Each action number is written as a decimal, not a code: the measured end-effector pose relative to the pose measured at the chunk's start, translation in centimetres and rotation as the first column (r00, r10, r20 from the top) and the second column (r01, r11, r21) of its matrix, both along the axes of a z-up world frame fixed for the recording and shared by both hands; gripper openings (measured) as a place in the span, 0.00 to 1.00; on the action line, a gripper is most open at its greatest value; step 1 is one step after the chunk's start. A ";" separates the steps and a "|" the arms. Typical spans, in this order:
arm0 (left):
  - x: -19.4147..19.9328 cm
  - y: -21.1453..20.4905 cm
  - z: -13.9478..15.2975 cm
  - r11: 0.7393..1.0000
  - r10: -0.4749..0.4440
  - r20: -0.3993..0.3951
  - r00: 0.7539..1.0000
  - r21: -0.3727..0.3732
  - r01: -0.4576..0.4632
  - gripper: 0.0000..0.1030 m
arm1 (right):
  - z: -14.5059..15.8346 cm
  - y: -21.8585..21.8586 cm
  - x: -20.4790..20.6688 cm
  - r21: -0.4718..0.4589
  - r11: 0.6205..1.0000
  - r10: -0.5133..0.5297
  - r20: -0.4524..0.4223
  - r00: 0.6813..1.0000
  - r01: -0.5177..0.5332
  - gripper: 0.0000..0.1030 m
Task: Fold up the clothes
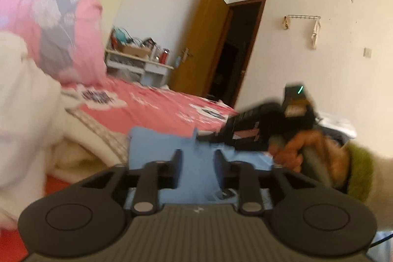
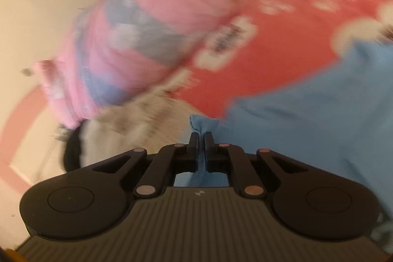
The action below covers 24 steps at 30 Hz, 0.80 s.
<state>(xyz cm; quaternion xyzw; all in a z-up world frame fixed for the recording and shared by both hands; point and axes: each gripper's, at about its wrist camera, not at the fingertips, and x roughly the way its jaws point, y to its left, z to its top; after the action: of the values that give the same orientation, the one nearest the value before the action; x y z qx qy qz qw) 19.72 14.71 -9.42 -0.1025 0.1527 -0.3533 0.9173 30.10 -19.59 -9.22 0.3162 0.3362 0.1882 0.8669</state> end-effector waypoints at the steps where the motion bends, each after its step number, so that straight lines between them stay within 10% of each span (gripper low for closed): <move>1: 0.2 0.5 0.0 1.000 0.006 -0.004 1.000 -0.019 -0.006 0.40 | -0.9 -0.4 0.2 -0.004 1.000 -0.006 -0.033 0.999 0.006 0.04; 6: 1.9 3.3 -0.4 0.989 0.132 -0.084 0.988 -0.061 -0.137 0.40 | -2.6 -1.6 0.7 -0.046 0.998 -0.048 -0.102 0.994 0.043 0.08; 11: 4.7 3.5 -1.9 0.981 0.191 -0.239 0.952 0.004 -0.196 0.41 | 0.2 -0.6 -0.9 -0.157 0.988 0.002 0.023 1.000 0.002 0.15; 18: 6.4 -0.4 -3.0 0.959 0.246 -0.255 0.935 0.206 -0.196 0.42 | 1.6 4.0 0.8 -0.227 0.957 0.189 0.006 0.982 -0.183 0.21; 24: 7.0 -0.6 -3.5 0.953 0.258 -0.258 0.931 0.226 -0.202 0.27 | 2.7 8.5 7.1 -0.271 0.940 0.195 -0.078 0.978 -0.210 0.24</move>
<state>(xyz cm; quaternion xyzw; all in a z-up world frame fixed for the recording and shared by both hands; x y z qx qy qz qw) 26.77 14.13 -12.87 -0.0789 0.3037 -0.2076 0.9265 37.21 -11.06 -6.51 0.1598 0.4117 0.2193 0.8700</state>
